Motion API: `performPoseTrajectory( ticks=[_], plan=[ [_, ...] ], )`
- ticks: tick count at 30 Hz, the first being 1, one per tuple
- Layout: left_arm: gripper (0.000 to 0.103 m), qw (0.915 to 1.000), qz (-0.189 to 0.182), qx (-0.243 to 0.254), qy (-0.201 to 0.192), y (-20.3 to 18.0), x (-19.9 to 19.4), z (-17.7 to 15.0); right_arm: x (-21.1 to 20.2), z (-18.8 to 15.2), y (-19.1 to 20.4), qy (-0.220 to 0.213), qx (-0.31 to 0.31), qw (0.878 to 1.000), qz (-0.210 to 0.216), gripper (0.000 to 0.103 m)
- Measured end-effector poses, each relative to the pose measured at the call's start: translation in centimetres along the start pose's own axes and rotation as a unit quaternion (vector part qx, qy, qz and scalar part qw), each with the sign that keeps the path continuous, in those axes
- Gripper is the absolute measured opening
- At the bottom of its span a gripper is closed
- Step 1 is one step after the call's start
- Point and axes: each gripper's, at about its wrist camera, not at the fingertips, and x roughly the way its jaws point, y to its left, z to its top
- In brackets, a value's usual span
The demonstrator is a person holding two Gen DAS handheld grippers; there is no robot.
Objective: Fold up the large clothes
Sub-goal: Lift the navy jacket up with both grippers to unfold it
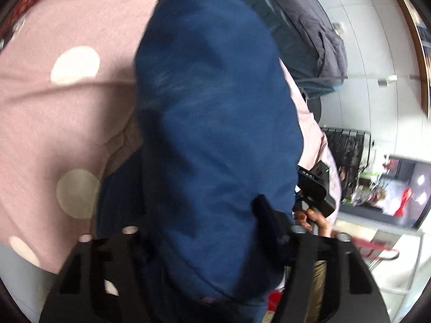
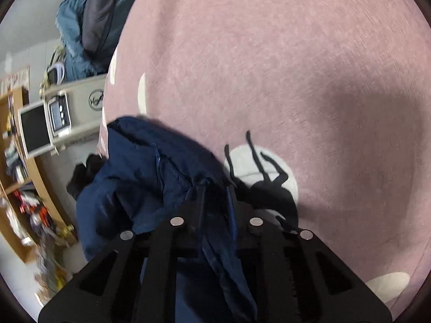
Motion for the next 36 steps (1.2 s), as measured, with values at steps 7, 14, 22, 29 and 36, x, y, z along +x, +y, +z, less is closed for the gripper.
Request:
performPoseTrajectory(
  ticks=[7, 14, 22, 29, 36],
  plan=[
    [0.021, 0.9963, 0.01, 0.071, -0.047, -3.2, -5.3, -1.5, -8.0, -1.4, 2.6, -0.066, -0.057, 0.991, 0.103, 0.001],
    [0.012, 0.9934, 0.029, 0.037, -0.104, 2.6, -12.2, -6.1, -12.3, -1.4, 5.6, -0.108, -0.103, 0.989, 0.012, 0.087],
    [0.012, 0.9885, 0.052, -0.062, -0.128, 12.6, -13.5, -10.5, -0.2, -3.4, 7.1, 0.006, -0.128, 0.991, -0.026, 0.083],
    [0.012, 0.9849, 0.054, -0.097, -0.133, 15.4, -13.6, -12.0, 7.2, -6.5, 9.7, 0.093, -0.113, 0.988, 0.04, 0.058],
    [0.012, 0.9849, 0.04, -0.095, -0.139, 15.8, -13.5, -11.8, 6.3, -11.6, 15.0, 0.136, -0.261, 0.955, 0.038, 0.018]
  ],
)
